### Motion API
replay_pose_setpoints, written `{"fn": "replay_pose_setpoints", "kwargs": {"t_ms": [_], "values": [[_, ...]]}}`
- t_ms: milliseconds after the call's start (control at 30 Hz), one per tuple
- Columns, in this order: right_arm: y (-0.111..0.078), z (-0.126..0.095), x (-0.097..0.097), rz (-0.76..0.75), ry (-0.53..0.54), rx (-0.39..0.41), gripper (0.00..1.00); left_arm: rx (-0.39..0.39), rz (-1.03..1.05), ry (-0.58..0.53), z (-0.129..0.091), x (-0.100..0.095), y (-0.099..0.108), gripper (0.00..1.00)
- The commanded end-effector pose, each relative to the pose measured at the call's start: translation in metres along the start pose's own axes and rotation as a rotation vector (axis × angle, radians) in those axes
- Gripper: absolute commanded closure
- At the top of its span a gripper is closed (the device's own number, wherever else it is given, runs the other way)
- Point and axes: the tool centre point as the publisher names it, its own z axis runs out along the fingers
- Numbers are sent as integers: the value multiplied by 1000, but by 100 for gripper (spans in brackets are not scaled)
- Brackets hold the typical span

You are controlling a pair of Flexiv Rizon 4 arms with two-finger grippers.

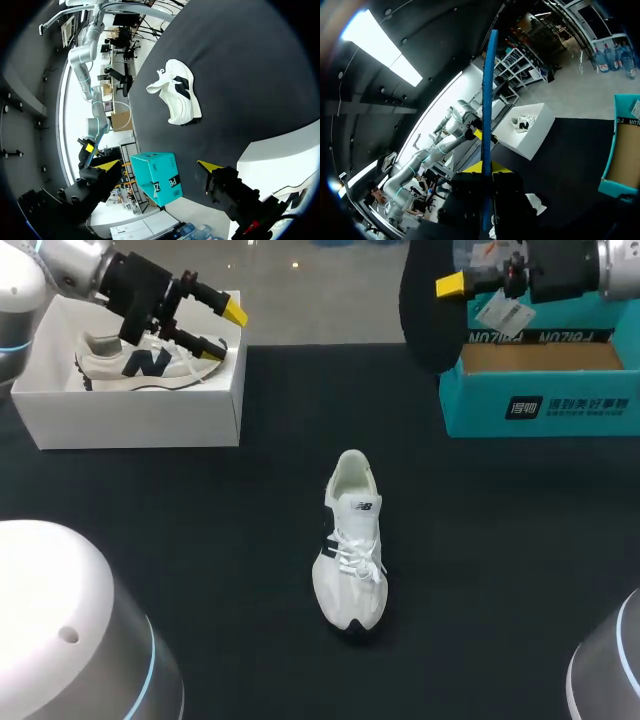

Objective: Take the shoe out of the shoebox, open the shoe tongue, remove and reinsert the insole, then place the shoe into the shoebox

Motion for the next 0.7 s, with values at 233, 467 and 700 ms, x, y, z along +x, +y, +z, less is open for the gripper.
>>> {"fn": "replay_pose_setpoints", "kwargs": {"t_ms": [233,467,700], "values": [[-16,36,-25,18,-11,-26,100,2,1,4,-1,0,0,0],[-46,65,-45,59,10,-38,100,2,1,4,-1,0,0,0],[-66,81,-57,86,15,-63,100,2,1,4,-1,0,0,0]]}}
